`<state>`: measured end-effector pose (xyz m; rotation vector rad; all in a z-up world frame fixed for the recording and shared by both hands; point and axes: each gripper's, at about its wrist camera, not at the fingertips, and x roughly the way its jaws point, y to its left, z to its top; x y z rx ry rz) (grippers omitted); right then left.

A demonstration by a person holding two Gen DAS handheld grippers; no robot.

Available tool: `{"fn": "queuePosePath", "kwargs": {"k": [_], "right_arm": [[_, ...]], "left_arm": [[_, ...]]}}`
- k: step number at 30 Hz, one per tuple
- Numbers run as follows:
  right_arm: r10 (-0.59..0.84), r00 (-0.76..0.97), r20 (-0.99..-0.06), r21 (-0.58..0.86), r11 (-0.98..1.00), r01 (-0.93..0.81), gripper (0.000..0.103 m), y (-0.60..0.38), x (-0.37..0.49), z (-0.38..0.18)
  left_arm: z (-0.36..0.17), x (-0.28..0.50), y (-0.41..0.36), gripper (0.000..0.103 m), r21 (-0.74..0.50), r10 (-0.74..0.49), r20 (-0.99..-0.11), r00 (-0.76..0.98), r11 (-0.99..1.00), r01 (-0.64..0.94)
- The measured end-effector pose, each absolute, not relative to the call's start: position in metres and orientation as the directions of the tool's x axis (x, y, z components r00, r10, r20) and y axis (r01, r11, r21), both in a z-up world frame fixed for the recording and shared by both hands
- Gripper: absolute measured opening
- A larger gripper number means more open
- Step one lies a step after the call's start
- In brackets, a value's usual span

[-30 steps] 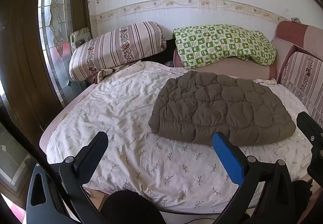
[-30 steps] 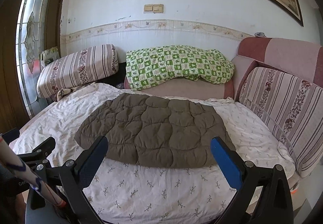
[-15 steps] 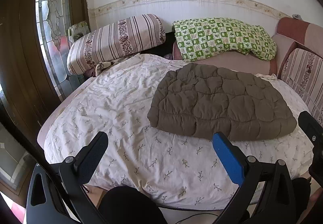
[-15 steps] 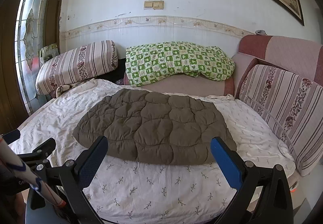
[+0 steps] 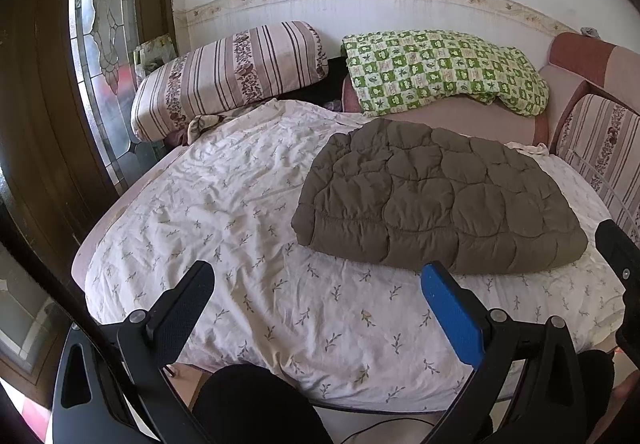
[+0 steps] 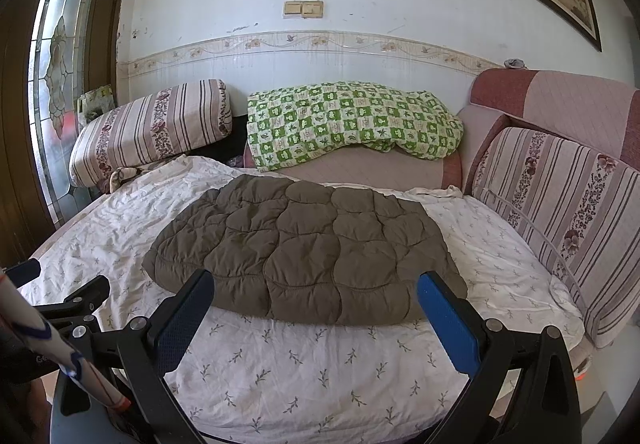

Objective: Fold large clothes

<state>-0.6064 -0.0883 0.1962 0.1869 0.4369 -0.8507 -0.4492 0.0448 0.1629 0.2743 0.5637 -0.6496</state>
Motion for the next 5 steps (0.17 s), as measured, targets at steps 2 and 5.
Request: {"fn": "queuePosePath", "kwargs": {"k": [2,5], "right_arm": [[-0.684,0.576,-0.448,-0.011,0.648,0.761,0.103,-0.0891,-0.6078,0.1955],[-0.686,0.574,-0.448,-0.012,0.646,0.763,0.103,-0.0869,-0.6088,0.1956]], "left_arm": [[0.1627,-0.4459,0.0455,0.103,0.053,-0.5,-0.589,0.635,0.76,0.647],[0.1636,-0.4417,0.0498,0.103,0.052,-0.488,-0.59,0.643,0.772,0.633]]}}
